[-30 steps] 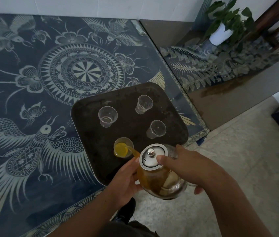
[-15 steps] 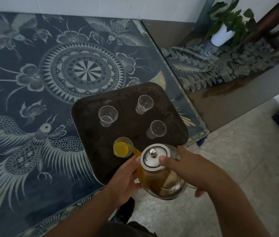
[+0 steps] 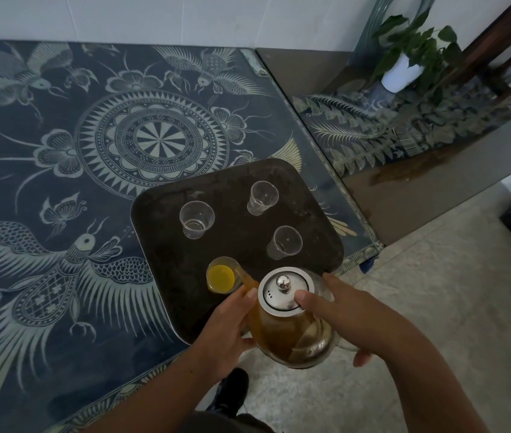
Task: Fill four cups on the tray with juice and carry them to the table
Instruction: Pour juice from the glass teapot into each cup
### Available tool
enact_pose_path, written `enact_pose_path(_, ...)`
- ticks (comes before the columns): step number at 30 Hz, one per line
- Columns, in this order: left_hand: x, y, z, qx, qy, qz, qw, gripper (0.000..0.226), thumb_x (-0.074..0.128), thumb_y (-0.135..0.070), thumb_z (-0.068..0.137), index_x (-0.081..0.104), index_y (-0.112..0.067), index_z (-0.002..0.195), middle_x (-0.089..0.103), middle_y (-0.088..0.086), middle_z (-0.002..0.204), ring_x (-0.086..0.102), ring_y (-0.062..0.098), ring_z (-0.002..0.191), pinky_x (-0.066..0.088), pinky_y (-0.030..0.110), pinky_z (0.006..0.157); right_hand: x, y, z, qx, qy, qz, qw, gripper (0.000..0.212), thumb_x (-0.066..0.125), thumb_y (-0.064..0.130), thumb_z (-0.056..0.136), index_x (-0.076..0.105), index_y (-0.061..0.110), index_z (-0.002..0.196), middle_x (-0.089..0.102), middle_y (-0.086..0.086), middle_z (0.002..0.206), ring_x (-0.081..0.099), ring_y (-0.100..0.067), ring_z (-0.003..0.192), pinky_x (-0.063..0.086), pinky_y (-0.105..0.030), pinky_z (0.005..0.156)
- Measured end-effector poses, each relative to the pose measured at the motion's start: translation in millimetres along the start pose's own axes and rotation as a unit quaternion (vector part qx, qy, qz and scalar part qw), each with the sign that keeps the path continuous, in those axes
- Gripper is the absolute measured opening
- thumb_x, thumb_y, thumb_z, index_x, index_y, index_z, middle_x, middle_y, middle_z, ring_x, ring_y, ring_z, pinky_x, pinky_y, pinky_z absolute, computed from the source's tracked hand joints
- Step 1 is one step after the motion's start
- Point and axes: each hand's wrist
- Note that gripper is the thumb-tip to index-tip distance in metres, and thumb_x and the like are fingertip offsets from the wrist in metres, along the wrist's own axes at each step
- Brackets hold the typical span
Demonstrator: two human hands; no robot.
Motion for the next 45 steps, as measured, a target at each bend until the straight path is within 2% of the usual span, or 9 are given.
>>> enact_pose_path(3, -2.1, 1.3, 1.9, 0.004, 0.004, -0.003, 1.0, 0.045, 0.065, -0.051, 0.087, 0.07, -0.028, 0.125, 0.077, 0.003, 0.119, 0.07, 0.024, 0.112, 0.055, 0.047, 0.089, 0.7, -3.1, 2.4, -0.004, 0.002, 0.014, 1.0, 0.097, 0.05, 0.077, 0.082, 0.007, 0.037, 0.159, 0.023, -0.003, 0.165, 0.046, -0.034, 0.135, 0.062, -0.035, 0.061)
enact_pose_path(8, -1.3, 0.3, 3.8, 0.007, 0.003, 0.009, 1.0, 0.034, 0.06, -0.045, 0.097, 0.07, -0.031, 0.126, 0.075, 0.004, 0.128, 0.066, 0.028, 0.125, 0.05, 0.058, 0.107, -1.8, -11.2, 6.0, -0.007, 0.012, 0.046, 0.999, 0.098, 0.052, 0.077, 0.08, 0.01, 0.04, 0.159, 0.024, -0.003, 0.165, 0.046, -0.035, 0.134, 0.062, -0.036, 0.06)
enact_pose_path(13, 9.9, -3.4, 7.4, 0.027, -0.003, 0.036, 0.999, 0.029, 0.053, -0.038, 0.105, 0.069, -0.029, 0.127, 0.074, 0.004, 0.128, 0.067, 0.027, 0.125, 0.052, 0.055, 0.106, -9.0, -29.0, 16.6, -0.031, 0.014, 0.071, 0.997, 0.097, 0.054, 0.079, 0.077, 0.013, 0.043, 0.158, 0.029, -0.003, 0.162, 0.047, -0.033, 0.133, 0.062, -0.036, 0.057)
enact_pose_path(18, 35.5, -1.1, 15.1, 0.072, -0.013, 0.1, 0.992, 0.032, 0.048, -0.039, 0.107, 0.064, -0.028, 0.133, 0.073, 0.003, 0.129, 0.069, 0.022, 0.122, 0.061, 0.04, 0.094, -24.2, -53.2, 34.5, -0.056, 0.023, 0.101, 0.993, 0.097, 0.056, 0.08, 0.075, 0.017, 0.046, 0.156, 0.03, -0.002, 0.162, 0.049, -0.034, 0.129, 0.061, -0.035, 0.054)
enact_pose_path(24, 77.7, 11.4, 38.3, 0.096, -0.06, 0.116, 0.987, 0.031, 0.053, -0.041, 0.105, 0.066, -0.034, 0.133, 0.073, 0.001, 0.13, 0.068, 0.024, 0.123, 0.054, 0.056, 0.105, -55.7, -90.6, 59.2, -0.097, 0.036, 0.116, 0.988, 0.093, 0.057, 0.075, 0.079, 0.016, 0.044, 0.157, 0.031, -0.003, 0.161, 0.05, -0.033, 0.129, 0.061, -0.036, 0.056)
enact_pose_path(32, 124.4, 35.9, 66.8, 0.111, -0.106, 0.11, 0.982, 0.035, 0.055, -0.042, 0.104, 0.063, -0.037, 0.137, 0.073, 0.001, 0.132, 0.067, 0.027, 0.124, 0.051, 0.06, 0.106, -99.8, -129.3, 86.1, -0.154, 0.072, 0.097, 0.981, 0.088, 0.055, 0.075, 0.081, 0.018, 0.045, 0.156, 0.032, 0.003, 0.16, 0.048, -0.023, 0.119, 0.063, -0.043, 0.064)
enact_pose_path(37, 137.3, 43.5, 72.3, 0.121, -0.116, 0.102, 0.981, 0.035, 0.056, -0.041, 0.103, 0.064, -0.032, 0.136, 0.072, 0.005, 0.133, 0.067, 0.03, 0.125, 0.052, 0.062, 0.105, -115.1, -138.9, 96.4, -0.166, 0.099, 0.095, 0.976, 0.11, 0.056, 0.09, 0.06, 0.021, 0.045, 0.155, 0.03, 0.003, 0.161, 0.051, -0.031, 0.125, 0.063, -0.043, 0.059)
enact_pose_path(41, 140.6, 43.1, 76.0, 0.121, -0.126, 0.092, 0.98, 0.032, 0.054, -0.038, 0.104, 0.067, -0.033, 0.133, 0.073, 0.005, 0.131, 0.066, 0.031, 0.126, 0.049, 0.063, 0.107, -119.4, -138.6, 97.8, -0.167, 0.093, 0.094, 0.977, 0.093, 0.055, 0.076, 0.081, 0.016, 0.04, 0.157, 0.027, 0.0, 0.162, 0.052, -0.031, 0.121, 0.063, -0.043, 0.066)
enact_pose_path(45, 136.7, 38.4, 82.7, 0.1, -0.126, 0.099, 0.982, 0.031, 0.054, -0.039, 0.104, 0.067, -0.032, 0.132, 0.072, 0.004, 0.131, 0.063, 0.03, 0.128, 0.053, 0.056, 0.104, -121.6, -131.0, 96.0, -0.166, 0.1, 0.088, 0.977, 0.076, 0.053, 0.072, 0.085, 0.027, 0.044, 0.15, 0.037, 0.0, 0.154, 0.047, -0.021, 0.107, 0.062, -0.05, 0.076)
Point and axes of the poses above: each hand's wrist, its own z-axis towards the middle knuckle, its own x-axis out of the palm, y = z × x
